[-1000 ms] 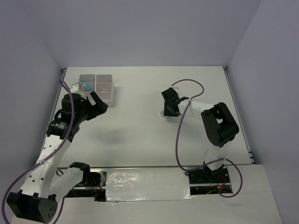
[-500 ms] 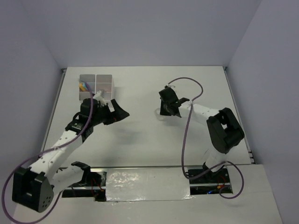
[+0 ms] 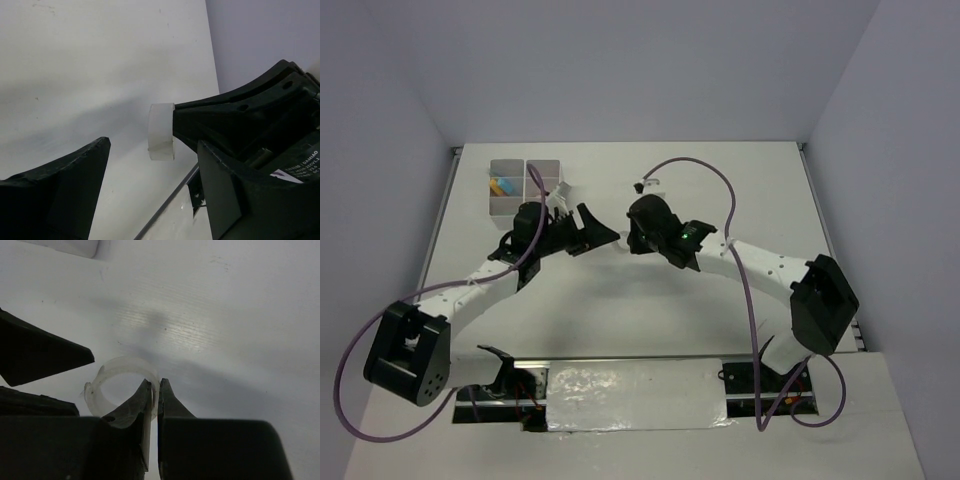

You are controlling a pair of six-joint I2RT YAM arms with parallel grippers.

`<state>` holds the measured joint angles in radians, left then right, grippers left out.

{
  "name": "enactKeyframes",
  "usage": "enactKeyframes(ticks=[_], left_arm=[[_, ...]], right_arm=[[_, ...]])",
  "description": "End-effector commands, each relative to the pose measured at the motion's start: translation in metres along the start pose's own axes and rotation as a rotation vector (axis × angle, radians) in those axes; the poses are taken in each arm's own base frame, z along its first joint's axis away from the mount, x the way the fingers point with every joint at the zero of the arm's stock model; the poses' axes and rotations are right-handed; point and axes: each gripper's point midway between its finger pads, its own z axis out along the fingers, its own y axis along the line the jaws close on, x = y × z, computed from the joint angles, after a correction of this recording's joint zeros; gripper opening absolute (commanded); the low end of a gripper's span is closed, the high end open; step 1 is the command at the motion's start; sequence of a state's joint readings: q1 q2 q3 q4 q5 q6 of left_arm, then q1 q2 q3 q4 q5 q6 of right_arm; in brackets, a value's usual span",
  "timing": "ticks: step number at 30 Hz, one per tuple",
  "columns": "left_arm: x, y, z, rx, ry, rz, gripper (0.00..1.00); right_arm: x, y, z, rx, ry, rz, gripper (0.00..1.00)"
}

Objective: Sort the stationery into containers
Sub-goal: Pick up the stationery from the center of the board, then place the stationery in the storage box.

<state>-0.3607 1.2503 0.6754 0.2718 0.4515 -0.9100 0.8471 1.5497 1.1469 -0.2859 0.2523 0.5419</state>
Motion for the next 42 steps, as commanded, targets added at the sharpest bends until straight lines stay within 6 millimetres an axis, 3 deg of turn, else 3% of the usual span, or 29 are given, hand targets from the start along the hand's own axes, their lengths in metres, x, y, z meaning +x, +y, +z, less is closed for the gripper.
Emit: enactKeyframes(ticks=[1,7,8,10,15,16,17,18,19,21,22,23,26,29,32,37,42], left_arm=[[-0.007,-0.022,0.004,0.107,-0.010,0.014,0.83],[-0.002,-0.020,0.009,0.128,0.017,-0.005,0.68],[-0.001,-0.019,0.010,0.127,0.019,-0.005,0.57],[-0.002,-0.018,0.011,0.121,0.018,-0.003,0.45],[-0.009,-0.015,0.015,0.081,0.015,0.016,0.03],[-0.011,-0.007,0.015,0.032,0.008,0.026,0.00],[-0.020,-0.009,0.015,0.008,-0.016,0.044,0.00],[-0.024,-0.002,0.013,-0.040,-0.033,0.047,0.00],[-0.032,0.019,0.008,-0.177,-0.080,0.044,0.00],[-0.055,0.036,-0.003,-0.339,-0.164,0.034,0.00],[-0.057,0.058,-0.016,-0.471,-0.191,0.003,0.00],[-0.073,0.066,-0.026,-0.527,-0.253,-0.023,0.00],[-0.104,0.090,-0.052,-0.632,-0.396,-0.113,0.00],[-0.130,0.115,-0.077,-0.765,-0.530,-0.237,0.00],[-0.148,0.131,-0.087,-0.843,-0.628,-0.342,0.00],[-0.174,0.143,-0.079,-0.885,-0.665,-0.417,0.00],[-0.168,0.162,-0.076,-0.946,-0.683,-0.503,0.00]], right_arm=[[-0.032,0.014,-0.017,-0.021,-0.079,0.004,0.00],[-0.033,0.026,-0.011,-0.045,-0.072,-0.005,0.00],[-0.033,0.027,-0.009,-0.047,-0.069,-0.005,0.00],[-0.031,0.033,-0.009,-0.071,-0.063,-0.009,0.00],[-0.031,0.045,-0.011,-0.137,-0.068,-0.031,0.01],[-0.026,0.047,-0.011,-0.164,-0.054,-0.038,0.13],[-0.026,0.046,-0.012,-0.172,-0.057,-0.041,0.32],[-0.028,0.044,-0.012,-0.173,-0.065,-0.034,0.72],[-0.026,0.038,-0.015,-0.168,-0.065,-0.025,0.81],[-0.035,0.020,-0.017,-0.152,-0.091,0.024,0.87],[-0.045,0.014,-0.029,-0.159,-0.126,0.054,0.89],[-0.042,-0.006,-0.028,-0.118,-0.132,0.079,0.89],[-0.057,-0.032,-0.054,-0.040,-0.216,0.084,0.92],[-0.066,-0.043,-0.074,-0.014,-0.257,0.072,0.95],[-0.066,-0.049,-0.081,0.000,-0.259,0.059,0.96],[-0.055,-0.054,-0.080,0.007,-0.239,0.034,0.97],[-0.051,-0.054,-0.078,0.003,-0.211,0.004,0.97]])
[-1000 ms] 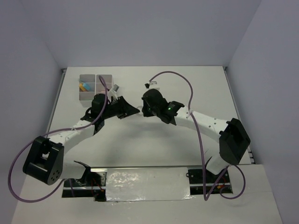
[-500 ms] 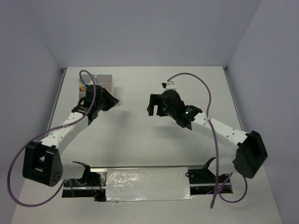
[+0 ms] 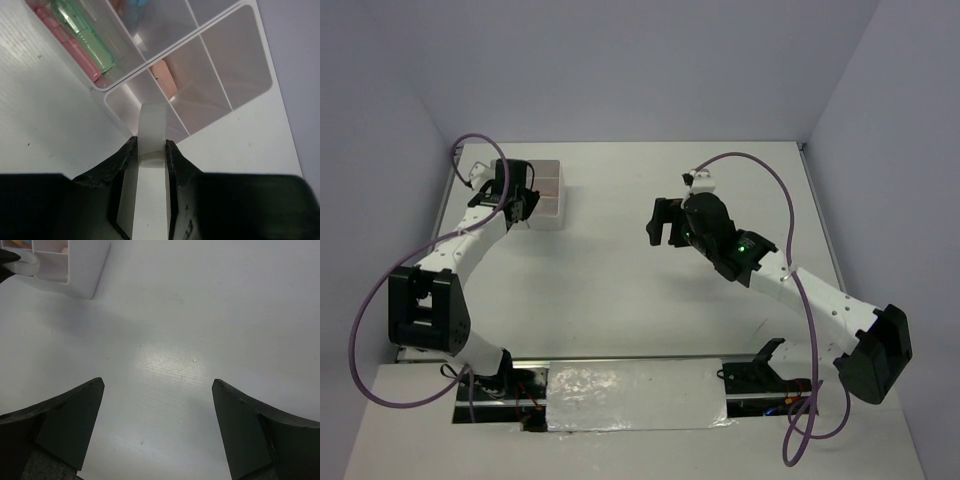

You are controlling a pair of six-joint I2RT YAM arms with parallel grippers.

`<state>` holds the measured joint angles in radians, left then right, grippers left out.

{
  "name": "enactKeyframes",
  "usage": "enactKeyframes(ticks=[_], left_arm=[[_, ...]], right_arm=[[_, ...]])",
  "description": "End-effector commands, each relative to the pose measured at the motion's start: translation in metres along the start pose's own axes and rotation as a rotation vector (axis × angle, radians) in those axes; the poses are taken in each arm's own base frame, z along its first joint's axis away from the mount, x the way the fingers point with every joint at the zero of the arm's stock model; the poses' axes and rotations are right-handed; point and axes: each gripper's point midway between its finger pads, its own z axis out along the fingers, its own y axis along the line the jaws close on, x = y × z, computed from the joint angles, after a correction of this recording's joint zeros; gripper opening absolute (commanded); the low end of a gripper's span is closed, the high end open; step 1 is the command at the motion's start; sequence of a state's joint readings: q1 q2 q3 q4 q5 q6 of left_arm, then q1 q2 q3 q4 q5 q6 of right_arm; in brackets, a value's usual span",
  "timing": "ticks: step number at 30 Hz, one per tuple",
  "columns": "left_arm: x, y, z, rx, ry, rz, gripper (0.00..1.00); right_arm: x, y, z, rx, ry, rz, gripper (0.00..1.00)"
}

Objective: Sort the stationery into containers
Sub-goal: Place the stationery in the storage box.

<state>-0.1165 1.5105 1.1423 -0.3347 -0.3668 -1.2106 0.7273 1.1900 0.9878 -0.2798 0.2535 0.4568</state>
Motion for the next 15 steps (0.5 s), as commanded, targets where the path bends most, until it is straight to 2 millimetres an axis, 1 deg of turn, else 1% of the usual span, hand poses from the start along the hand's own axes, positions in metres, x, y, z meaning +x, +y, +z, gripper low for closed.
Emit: enactKeyframes(ticks=[1,2,3,4,5,7,9,10,14,15], left_arm=[[-0.006,0.008,0.003,-0.059,-0.036,-0.080,0.02],[-0.006,0.005,0.005,-0.042,-0.040,-0.097,0.04],[-0.002,0.008,0.006,-0.036,-0.029,-0.101,0.08],[-0.002,0.003,0.008,-0.010,-0.035,-0.115,0.11],[-0.001,0.003,0.009,-0.005,-0.030,-0.116,0.16],[0.003,0.007,0.010,-0.021,-0.018,-0.127,0.18],[0.007,0.007,0.013,-0.012,-0.011,-0.134,0.23],[0.007,0.009,0.015,-0.016,-0.012,-0.135,0.23],[0.010,0.004,0.022,-0.001,-0.005,-0.129,0.26],[0.010,0.002,0.022,0.006,-0.002,-0.133,0.28]], right_arm=[[-0.002,-0.003,-0.001,0.005,-0.002,-0.033,0.97],[-0.002,-0.003,-0.001,0.005,-0.002,-0.038,0.97],[-0.003,-0.003,-0.001,0.003,-0.003,-0.045,0.97],[-0.003,-0.002,-0.001,0.000,-0.002,-0.048,0.97],[-0.004,-0.002,-0.001,-0.001,-0.001,-0.051,0.97],[-0.003,-0.001,-0.001,-0.007,0.004,-0.057,0.97],[-0.003,0.000,0.000,-0.010,0.005,-0.061,0.97],[-0.003,0.001,0.000,-0.013,0.005,-0.062,0.97],[-0.001,0.003,0.002,-0.031,0.009,-0.073,0.97],[-0.001,0.004,0.002,-0.037,0.010,-0.080,0.97]])
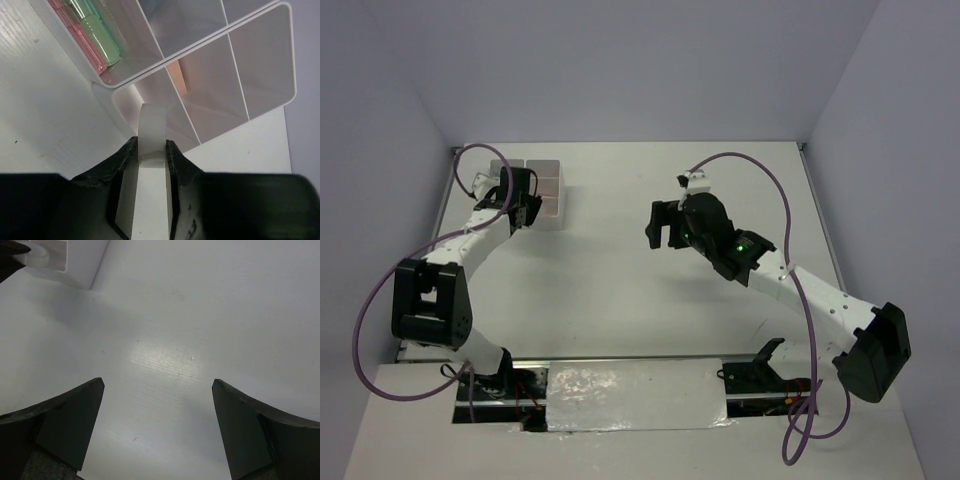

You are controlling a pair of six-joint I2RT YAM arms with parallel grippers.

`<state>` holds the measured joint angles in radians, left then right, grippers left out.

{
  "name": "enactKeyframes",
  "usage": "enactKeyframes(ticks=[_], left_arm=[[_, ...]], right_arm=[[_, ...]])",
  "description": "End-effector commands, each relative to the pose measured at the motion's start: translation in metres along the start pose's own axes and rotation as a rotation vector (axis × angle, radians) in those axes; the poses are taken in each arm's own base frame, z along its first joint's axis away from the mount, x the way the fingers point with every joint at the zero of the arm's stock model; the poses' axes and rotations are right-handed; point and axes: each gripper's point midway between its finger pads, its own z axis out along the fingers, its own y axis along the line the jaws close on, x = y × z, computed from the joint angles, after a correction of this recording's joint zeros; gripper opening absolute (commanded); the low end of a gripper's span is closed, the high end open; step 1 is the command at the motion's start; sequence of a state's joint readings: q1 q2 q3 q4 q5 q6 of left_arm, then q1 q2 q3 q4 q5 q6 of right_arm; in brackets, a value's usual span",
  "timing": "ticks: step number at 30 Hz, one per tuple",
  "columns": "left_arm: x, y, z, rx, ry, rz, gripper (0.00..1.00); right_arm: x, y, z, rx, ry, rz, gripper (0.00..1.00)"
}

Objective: Sort the stationery into containers
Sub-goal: Place the stationery in the storage box.

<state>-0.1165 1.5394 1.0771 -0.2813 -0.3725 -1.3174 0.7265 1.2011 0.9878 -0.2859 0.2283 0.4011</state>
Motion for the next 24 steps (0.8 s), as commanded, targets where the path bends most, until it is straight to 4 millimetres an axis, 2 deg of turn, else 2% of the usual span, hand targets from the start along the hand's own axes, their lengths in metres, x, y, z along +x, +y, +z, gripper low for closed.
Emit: enactKeyframes(ticks=[1,3,4,5,9,12,15,16,17,18,19,20,21,22,23,24], left_arm=[[-0.001,-0.012,0.006,0.046,-0.003,-0.038,0.35],[0.000,-0.015,0.007,0.064,-0.004,-0.051,0.40],[0.001,-0.013,0.008,0.064,-0.002,-0.052,0.47],[0.002,-0.013,0.009,0.064,-0.002,-0.054,0.51],[0.006,-0.011,0.013,0.063,0.010,-0.050,0.57],[0.009,-0.012,0.010,0.079,0.027,-0.049,0.73],[0.006,-0.018,0.000,0.114,0.033,-0.025,0.79],[-0.001,-0.027,-0.011,0.151,0.022,-0.012,0.80],[-0.005,-0.027,-0.017,0.153,0.013,0.050,0.82],[-0.009,-0.031,-0.024,0.165,0.007,0.082,0.89],[-0.020,-0.047,-0.041,0.220,-0.012,0.128,0.91],[-0.019,-0.046,-0.050,0.235,0.008,0.266,0.93],[-0.020,-0.049,-0.067,0.248,0.016,0.376,0.95],[-0.020,-0.058,-0.077,0.280,0.014,0.377,0.95],[-0.018,-0.050,-0.084,0.266,0.017,0.473,0.96],[-0.016,-0.050,-0.101,0.293,0.005,0.526,0.98]], right_arm=[[-0.006,0.007,0.001,-0.036,-0.007,-0.027,0.97],[-0.004,0.008,0.002,-0.039,0.005,-0.034,0.97],[-0.003,0.010,0.003,-0.048,0.010,-0.040,0.96],[-0.002,0.010,0.004,-0.050,0.012,-0.042,0.97],[0.001,0.010,0.006,-0.049,0.019,-0.053,0.96],[0.003,0.011,0.009,-0.051,0.030,-0.055,0.96],[-0.004,0.011,0.004,-0.052,-0.001,-0.043,0.96],[-0.005,0.009,0.002,-0.044,-0.009,-0.041,0.96],[-0.009,0.005,-0.002,-0.026,-0.028,-0.035,0.97],[-0.017,0.003,-0.013,-0.027,-0.065,-0.027,0.97],[-0.020,0.000,-0.019,-0.019,-0.080,-0.028,0.98],[-0.025,-0.002,-0.027,-0.016,-0.101,-0.030,0.99],[-0.035,-0.007,-0.044,-0.008,-0.146,-0.033,1.00],[-0.043,-0.008,-0.052,-0.005,-0.177,-0.030,1.00],[-0.045,-0.014,-0.061,0.016,-0.187,-0.037,1.00],[-0.056,-0.020,-0.077,0.031,-0.237,-0.035,1.00]])
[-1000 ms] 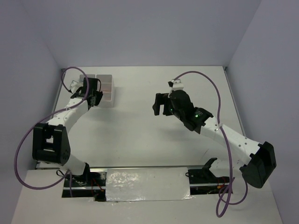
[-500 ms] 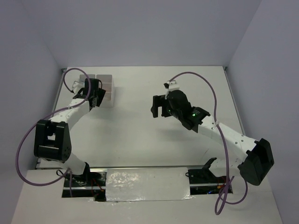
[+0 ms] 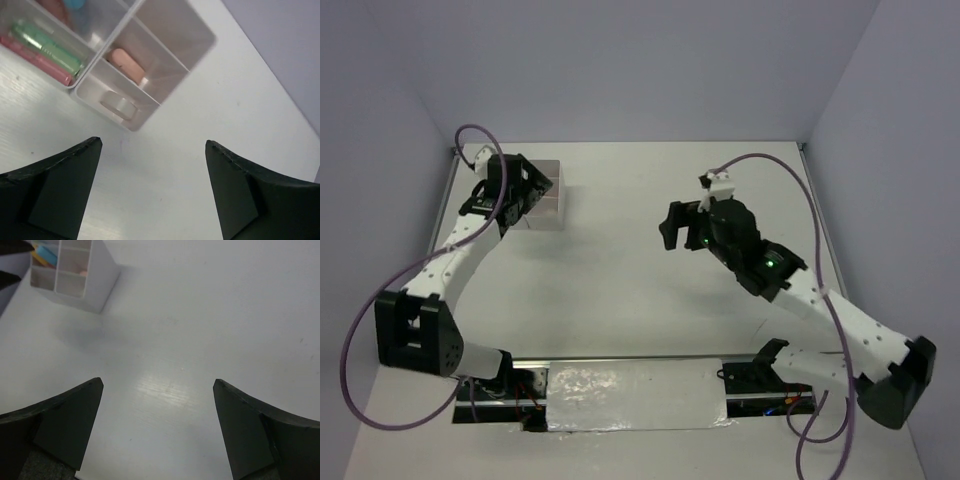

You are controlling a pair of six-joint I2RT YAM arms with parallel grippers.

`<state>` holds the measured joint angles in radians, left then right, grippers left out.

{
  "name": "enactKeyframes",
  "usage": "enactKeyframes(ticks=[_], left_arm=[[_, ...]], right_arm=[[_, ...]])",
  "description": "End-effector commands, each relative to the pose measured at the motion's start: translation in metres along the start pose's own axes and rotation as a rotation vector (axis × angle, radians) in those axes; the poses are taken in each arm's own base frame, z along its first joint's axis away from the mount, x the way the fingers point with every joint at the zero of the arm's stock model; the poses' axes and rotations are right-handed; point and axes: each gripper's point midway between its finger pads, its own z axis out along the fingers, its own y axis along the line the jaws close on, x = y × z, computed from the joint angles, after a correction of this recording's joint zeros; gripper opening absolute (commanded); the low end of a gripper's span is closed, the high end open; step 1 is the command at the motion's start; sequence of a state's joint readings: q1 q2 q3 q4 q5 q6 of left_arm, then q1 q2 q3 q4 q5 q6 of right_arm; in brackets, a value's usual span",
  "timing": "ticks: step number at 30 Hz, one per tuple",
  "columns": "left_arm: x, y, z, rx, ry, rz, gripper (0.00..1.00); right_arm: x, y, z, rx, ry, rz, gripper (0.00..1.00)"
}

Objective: Sort the stationery into containers
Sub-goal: Reset both arms

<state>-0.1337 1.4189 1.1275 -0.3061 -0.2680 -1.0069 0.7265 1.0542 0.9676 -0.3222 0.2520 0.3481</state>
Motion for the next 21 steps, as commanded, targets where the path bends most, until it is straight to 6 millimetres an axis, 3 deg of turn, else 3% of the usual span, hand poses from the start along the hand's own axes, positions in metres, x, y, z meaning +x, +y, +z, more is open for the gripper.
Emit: enactKeyframes(ticks=[1,4,5,9,16,21], left_arm=[[-0.009,-0.012,-0.055,0.078,-0.019,0.333,0.98],[-0.008,0.004,-0.087,0.018,-0.089,0.441,0.99],[-0.010,0.002,-0.096,0.013,-0.128,0.465,0.99],[0.018,-0.022,-0.133,0.276,-0.058,0.495,0.99],[0.000,0.013,-0.174,0.283,-0.162,0.595,0.99],[-0.006,0.033,-0.188,0.283,-0.223,0.653,0.99]], right_arm=[[-0.037,-0.020,-0.045,0.063,-0.146,-0.027,1.00],[-0.051,-0.041,-0.075,0.146,-0.194,-0.031,1.00],[-0.060,-0.045,-0.089,0.153,-0.223,-0.024,1.00],[-0.069,-0.063,-0.119,0.220,-0.253,-0.026,1.00],[-0.072,-0.090,-0.172,0.264,-0.351,0.000,1.00],[-0.062,-0.101,-0.190,0.268,-0.389,0.028,1.00]])
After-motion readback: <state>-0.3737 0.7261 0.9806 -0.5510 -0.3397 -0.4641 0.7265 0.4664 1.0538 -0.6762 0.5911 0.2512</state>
